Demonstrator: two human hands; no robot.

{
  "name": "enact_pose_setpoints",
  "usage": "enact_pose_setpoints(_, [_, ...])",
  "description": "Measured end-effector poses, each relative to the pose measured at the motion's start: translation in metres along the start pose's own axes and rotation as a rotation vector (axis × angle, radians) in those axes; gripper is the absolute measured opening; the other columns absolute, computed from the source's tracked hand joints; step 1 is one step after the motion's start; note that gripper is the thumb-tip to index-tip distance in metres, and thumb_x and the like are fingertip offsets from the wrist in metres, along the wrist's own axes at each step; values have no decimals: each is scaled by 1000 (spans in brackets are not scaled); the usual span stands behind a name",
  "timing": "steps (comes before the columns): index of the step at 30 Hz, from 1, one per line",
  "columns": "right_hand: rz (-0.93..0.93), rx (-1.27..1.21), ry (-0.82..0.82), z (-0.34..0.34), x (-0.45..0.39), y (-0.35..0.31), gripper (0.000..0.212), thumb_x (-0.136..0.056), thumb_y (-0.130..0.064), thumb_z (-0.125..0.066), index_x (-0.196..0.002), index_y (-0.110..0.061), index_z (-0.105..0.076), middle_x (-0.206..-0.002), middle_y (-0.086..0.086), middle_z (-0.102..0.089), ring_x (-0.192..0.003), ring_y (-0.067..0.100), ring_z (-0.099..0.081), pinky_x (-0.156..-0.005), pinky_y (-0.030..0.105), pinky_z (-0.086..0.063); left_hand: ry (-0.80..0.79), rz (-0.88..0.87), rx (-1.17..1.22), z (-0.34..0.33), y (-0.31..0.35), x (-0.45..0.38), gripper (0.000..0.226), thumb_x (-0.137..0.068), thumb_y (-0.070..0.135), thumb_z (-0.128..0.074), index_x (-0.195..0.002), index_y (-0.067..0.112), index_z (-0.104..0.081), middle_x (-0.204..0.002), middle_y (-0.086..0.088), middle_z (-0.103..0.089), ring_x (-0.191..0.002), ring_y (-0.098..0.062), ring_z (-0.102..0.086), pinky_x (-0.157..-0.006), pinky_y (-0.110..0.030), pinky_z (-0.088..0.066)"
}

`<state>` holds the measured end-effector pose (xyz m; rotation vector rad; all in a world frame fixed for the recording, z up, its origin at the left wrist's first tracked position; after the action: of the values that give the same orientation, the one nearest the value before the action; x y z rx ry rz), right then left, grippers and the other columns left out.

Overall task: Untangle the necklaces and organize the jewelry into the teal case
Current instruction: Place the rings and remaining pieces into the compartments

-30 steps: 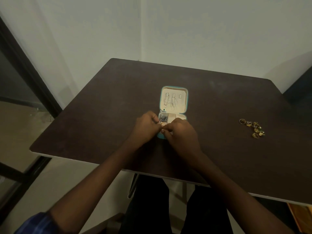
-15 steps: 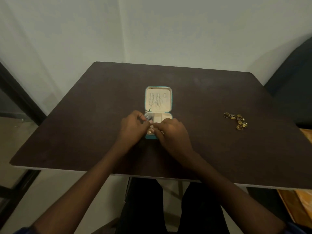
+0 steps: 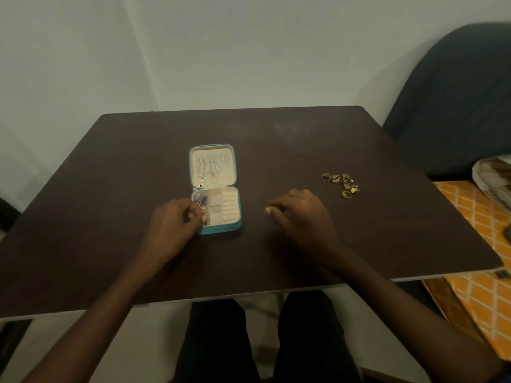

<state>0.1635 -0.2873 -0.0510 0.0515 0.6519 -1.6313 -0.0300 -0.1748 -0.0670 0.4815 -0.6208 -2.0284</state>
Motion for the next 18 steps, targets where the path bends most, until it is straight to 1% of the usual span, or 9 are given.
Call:
enact_pose_setpoints(3, [-96,-9,12,17,3,40,25,-90,-35,-52,-96,-20,-71,-86,-1,-68,-79,17,-57,-69,34,-45,86,-40,2,7,15,-2,6,-86,22,-64,-83,17,-62,-86,2,-59,-72,-3,-53,-56,-15,-37])
enact_pose_setpoints(6, [-207,-5,74,43,7,85,17,-89,-22,-59,-95,-15,-73,-90,1,-72,-79,17,-63,-70,31,-48,144,-137,30,3,50,-5,9,-85,24,-66,-81,16,-63,-80,3,-59,-68,-2,-50,-56,-14,-34])
enact_pose_setpoints(8, [-285,12,112,61,14,116,15,-88,-17,-60,-95,-12,-73,-90,5,-71,-79,20,-63,-70,32,-48,145,-212,65,-10,81,-9,10,-84,25,-67,-79,18,-62,-74,6,-58,-65,-2,-49,-58,-16,-33])
enact_pose_setpoints(11, [-368,66,120,75,23,157,17,-88,-18,-60,-99,-15,-72,-92,7,-69,-81,21,-59,-65,28,-39,99,-349,80,-40,130,-15,6,-84,24,-66,-80,20,-63,-74,7,-57,-67,-3,-48,-61,-18,-34])
enact_pose_setpoints(13, [-373,79,101,78,26,171,18,-88,-21,-61,-102,-18,-71,-91,6,-68,-82,19,-58,-65,29,-40,70,-406,73,-62,157,-22,3,-84,21,-66,-83,19,-66,-76,6,-57,-68,-7,-47,-63,-21,-33])
enact_pose_setpoints(15, [-357,80,58,74,25,174,21,-87,-25,-62,-105,-19,-70,-91,6,-66,-86,21,-56,-67,30,-42,33,-443,47,-88,178,-32,7,-84,18,-65,-89,15,-69,-80,5,-56,-74,-10,-48,-68,-21,-33])
enact_pose_setpoints(17, [-340,91,9,67,21,176,23,-85,-29,-64,-106,-19,-70,-92,6,-65,-89,22,-55,-68,29,-39,-24,-440,34,-115,194,-42,13,-86,19,-62,-96,14,-69,-88,-1,-60,-82,-15,-54,-74,-24,-37])
enact_pose_setpoints(18, [-336,105,-3,63,19,176,24,-84,-31,-65,-104,-19,-70,-92,6,-65,-90,23,-55,-69,29,-40,-47,-428,28,-127,200,-48,15,-87,19,-60,-98,15,-69,-92,-4,-62,-85,-18,-56,-74,-24,-37])
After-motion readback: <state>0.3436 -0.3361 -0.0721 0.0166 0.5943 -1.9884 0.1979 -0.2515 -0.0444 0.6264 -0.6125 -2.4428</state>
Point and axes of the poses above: each hand's wrist, its own x-axis away from the middle knuckle, its own z-axis out of the back of the hand, y = z × x, the point moved 10 cm from there along -x, towards the middle knuckle
